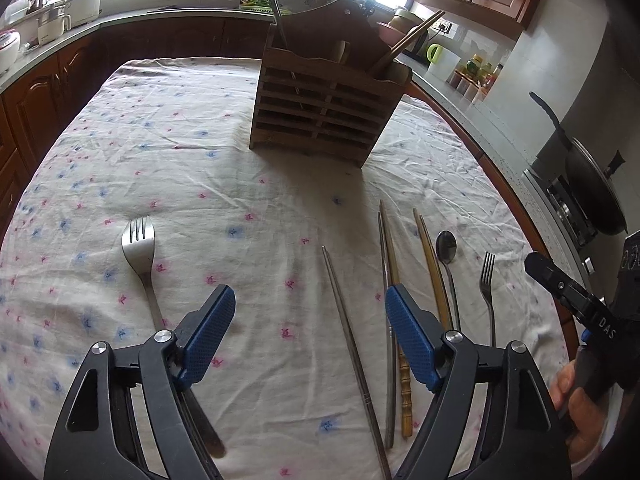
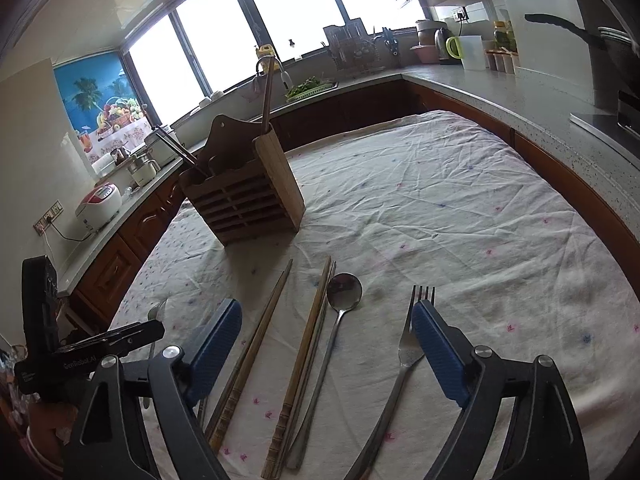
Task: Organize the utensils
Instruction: 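Grasp a thin metal chopstick with the left tool while the right tool grasps a wooden chopstick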
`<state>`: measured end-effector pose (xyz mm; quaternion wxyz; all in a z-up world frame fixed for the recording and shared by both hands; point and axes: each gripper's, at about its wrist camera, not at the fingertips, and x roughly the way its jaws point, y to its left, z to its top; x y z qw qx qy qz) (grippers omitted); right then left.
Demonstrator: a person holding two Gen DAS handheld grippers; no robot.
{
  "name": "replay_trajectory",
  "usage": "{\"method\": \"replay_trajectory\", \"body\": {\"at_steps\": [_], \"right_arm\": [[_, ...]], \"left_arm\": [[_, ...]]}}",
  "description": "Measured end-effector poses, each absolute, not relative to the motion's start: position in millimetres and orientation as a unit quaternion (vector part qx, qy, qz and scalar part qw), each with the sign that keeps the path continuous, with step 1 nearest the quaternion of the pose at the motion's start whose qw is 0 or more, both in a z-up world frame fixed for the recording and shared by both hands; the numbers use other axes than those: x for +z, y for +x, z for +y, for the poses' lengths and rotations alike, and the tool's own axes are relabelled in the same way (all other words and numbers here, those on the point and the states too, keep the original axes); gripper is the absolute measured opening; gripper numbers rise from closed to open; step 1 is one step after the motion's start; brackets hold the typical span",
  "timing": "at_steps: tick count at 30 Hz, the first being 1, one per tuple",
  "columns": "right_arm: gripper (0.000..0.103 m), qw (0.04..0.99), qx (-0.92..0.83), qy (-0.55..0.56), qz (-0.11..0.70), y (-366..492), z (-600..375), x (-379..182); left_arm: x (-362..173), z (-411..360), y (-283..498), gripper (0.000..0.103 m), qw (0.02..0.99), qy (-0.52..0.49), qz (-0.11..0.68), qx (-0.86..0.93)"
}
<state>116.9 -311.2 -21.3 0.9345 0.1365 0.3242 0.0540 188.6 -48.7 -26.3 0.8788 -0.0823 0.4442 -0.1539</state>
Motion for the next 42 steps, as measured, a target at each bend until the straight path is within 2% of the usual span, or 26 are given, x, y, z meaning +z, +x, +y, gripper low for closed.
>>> {"method": "replay_trajectory", "body": {"at_steps": [3, 7, 9, 13, 15, 21, 32, 37, 42], "right_arm": [[0.050, 0.927, 0.064, 0.143, 0.340, 129, -307, -24], [0.040, 0.920, 0.078, 0.146, 0.356, 147, -300, -29], [0.034, 0.915, 0.085, 0.143, 0.366, 157, -295, -32], [0.031, 0.908, 0.094, 0.134, 0.386, 178, -284, -41], [0.024, 0.905, 0.096, 0.130, 0.395, 187, -280, -46], [0.018, 0.895, 0.096, 0.117, 0.420, 212, -275, -63], [0.012, 0.884, 0.085, 0.108, 0.448, 238, -279, -81], [0.009, 0.885, 0.081, 0.093, 0.449, 247, -276, -81], [0.008, 0.885, 0.084, 0.091, 0.449, 243, -275, -82]], "left_arm": [[-29, -53, 195, 0.065, 0.874, -0.079, 0.452, -0.160], [-35, -59, 205, 0.052, 0.865, -0.077, 0.466, -0.169], [-39, -63, 210, 0.048, 0.860, -0.074, 0.473, -0.174], [-45, -71, 218, 0.044, 0.853, -0.067, 0.486, -0.179], [-49, -74, 222, 0.040, 0.849, -0.065, 0.492, -0.183], [-59, -77, 230, 0.033, 0.839, -0.061, 0.507, -0.186], [-62, -89, 234, 0.032, 0.847, -0.025, 0.497, -0.189], [-63, -102, 232, 0.017, 0.856, 0.053, 0.480, -0.181], [-63, -103, 227, 0.010, 0.853, 0.106, 0.474, -0.193]]}}
